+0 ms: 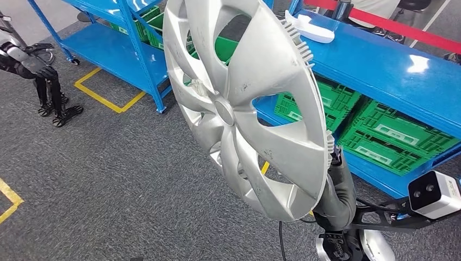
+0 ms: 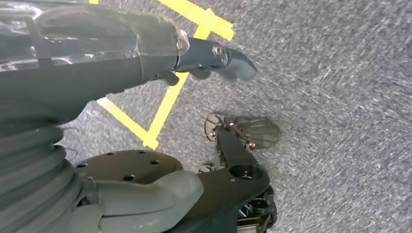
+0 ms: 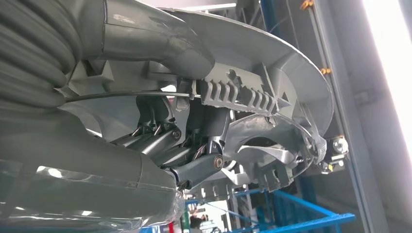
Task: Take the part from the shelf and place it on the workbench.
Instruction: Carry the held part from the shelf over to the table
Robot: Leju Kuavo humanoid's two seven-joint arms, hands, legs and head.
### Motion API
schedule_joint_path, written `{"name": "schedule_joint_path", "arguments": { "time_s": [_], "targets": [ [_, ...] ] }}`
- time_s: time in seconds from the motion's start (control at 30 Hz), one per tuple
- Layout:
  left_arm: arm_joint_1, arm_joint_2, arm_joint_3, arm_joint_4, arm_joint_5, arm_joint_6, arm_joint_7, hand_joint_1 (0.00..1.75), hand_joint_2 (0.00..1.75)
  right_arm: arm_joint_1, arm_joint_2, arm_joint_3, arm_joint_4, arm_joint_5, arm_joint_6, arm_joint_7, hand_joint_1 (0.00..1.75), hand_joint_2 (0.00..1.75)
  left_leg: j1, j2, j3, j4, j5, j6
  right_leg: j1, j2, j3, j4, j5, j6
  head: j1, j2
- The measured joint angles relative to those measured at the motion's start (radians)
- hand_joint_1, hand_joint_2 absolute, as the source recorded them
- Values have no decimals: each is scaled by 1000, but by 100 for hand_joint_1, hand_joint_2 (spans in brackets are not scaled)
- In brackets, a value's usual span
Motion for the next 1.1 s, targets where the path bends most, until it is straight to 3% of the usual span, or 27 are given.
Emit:
{"name": "schedule_joint_path", "arguments": {
  "time_s": [0.03, 0.1, 0.17, 0.2, 0.23, 0.27, 0.33, 0.4, 0.47, 0.53, 0.6, 0.67, 0.7, 0.73, 0.8, 0.87, 0.93, 1.0, 1.03, 1.1],
  "targets": [
    [1, 1, 0, 0, 0, 0, 0, 0, 175, -2, 0, 1, 0, 0, 0, 0, 175, 175, -3, 28, -10, 18, -14, -4, -1, -12, 0, -6, 5, -4, -6, 0],
    [-1, 2, 0, 0, 0, 0, 0, 0, 175, -5, 1, 3, -1, 0, 0, 1, 175, 175, -3, 92, -52, 111, -76, -11, 0, -40, 0, -13, 12, -11, -23, 0],
    [-3, 2, 0, 0, 1, 0, 0, 0, 175, -7, 2, 5, 0, 0, 0, 1, 175, 175, 2, 103, -103, 233, -135, -19, 2, -68, -4, -10, 12, -12, -35, 0],
    [-3, 2, 0, 0, 2, 0, 2, 0, 175, -8, 3, 6, 1, 1, 0, 1, 175, 175, 3, 103, -112, 262, -142, -22, 2, -83, -6, -8, 12, -12, -38, 0],
    [-2, 4, 0, 0, 2, 0, 5, 0, 175, -10, 4, 8, 3, 2, 0, 1, 175, 175, 4, 103, -102, 256, -131, -24, 2, -97, -7, -6, 11, -11, -41, 0],
    [-2, 7, 0, 0, 2, 0, 10, 0, 175, -13, 6, 11, 4, 3, 0, 1, 175, 175, 4, 110, -73, 211, -106, -24, 2, -109, -9, -3, 10, -9, -44, 0],
    [-3, 14, -1, 0, 1, 0, 22, 0, 175, -22, 12, 17, 7, 5, 0, 1, 175, 175, -1, 155, 9, 76, -56, -17, 5, -129, -10, 5, 5, -2, -48, 0],
    [-5, 19, -2, 0, 1, 1, 38, 0, 175, -30, 18, 22, 9, 7, 1, 0, 175, 175, -9, 187, 47, 2, -41, -3, 9, -146, -11, 10, 0, 7, -48, 0],
    [-4, 23, -4, 1, 6, 6, 51, 0, 175, -36, 19, 27, 9, 7, 2, 0, 175, 175, -12, 172, 42, -3, -38, 11, 11, -163, -10, 11, 0, 14, -46, 0],
    [-3, 26, -5, 1, 11, 13, 52, 0, 175, -40, 19, 31, 9, 6, 2, 4, 175, 175, -9, 149, 39, -8, -30, 23, 6, -142, -17, 26, -19, 23, -44, 0],
    [-5, 23, -6, 0, 14, 16, 41, 0, 175, -42, 18, 35, 8, 4, 2, 12, 175, 175, -5, 124, 37, -11, -23, 33, 2, -87, -53, 112, -77, 31, -35, 0],
    [-5, 14, -6, 0, 15, 18, 25, 0, 175, -42, 17, 41, 8, 1, 1, 19, 175, 175, -7, 96, 35, -11, -20, 38, 1, -58, -112, 247, -136, 33, -22, 0],
    [-4, 9, -7, 0, 16, 20, 19, 0, 175, -42, 16, 43, 8, -1, 2, 22, 175, 175, -8, 81, 35, -10, -20, 39, 1, -54, -131, 288, -143, 32, -18, 0],
    [-3, 4, -7, 0, 17, 23, 15, 0, 175, -43, 15, 46, 8, -3, 2, 24, 175, 175, -10, 66, 36, -10, -19, 39, 2, -52, -136, 295, -131, 30, -15, 0],
    [-3, -4, -8, 0, 24, 31, 7, 0, 175, -49, 15, 49, 8, -6, 3, 27, 175, 175, -11, 38, 39, -9, -18, 39, 2, -35, -97, 198, -57, 21, -10, 0],
    [-4, -10, -8, 0, 31, 38, -2, 0, 175, -56, 15, 50, 9, -8, 6, 26, 175, 175, -12, 12, 36, -7, -16, 34, 1, 7, -46, 77, 2, 9, -8, 0],
    [-5, -13, -8, 0, 33, 40, -5, 0, 175, -59, 14, 51, 10, -11, 12, 19, 175, 175, -8, -10, 25, -6, -9, 22, 2, 24, -27, 28, 9, 1, -7, 0],
    [-2, -11, -8, 0, 33, 40, -4, 0, 175, -58, 14, 52, 8, -12, 16, 12, 175, 175, -4, -23, 14, -5, -4, 10, 1, 1, -23, 13, 10, -4, -5, 0],
    [0, -9, -8, 0, 34, 40, -4, 0, 175, -56, 14, 52, 8, -12, 16, 10, 175, 175, -7, -1, 8, 4, -12, 5, 0, -11, -19, 4, 13, -6, -7, 0],
    [0, -4, -8, 1, 34, 38, -5, 0, 175, -51, 14, 53, 5, -12, 17, 7, 175, 175, -9, 66, -27, 74, -58, -5, -1, -39, -13, -9, 20, -13, -21, 0]
  ]
}}
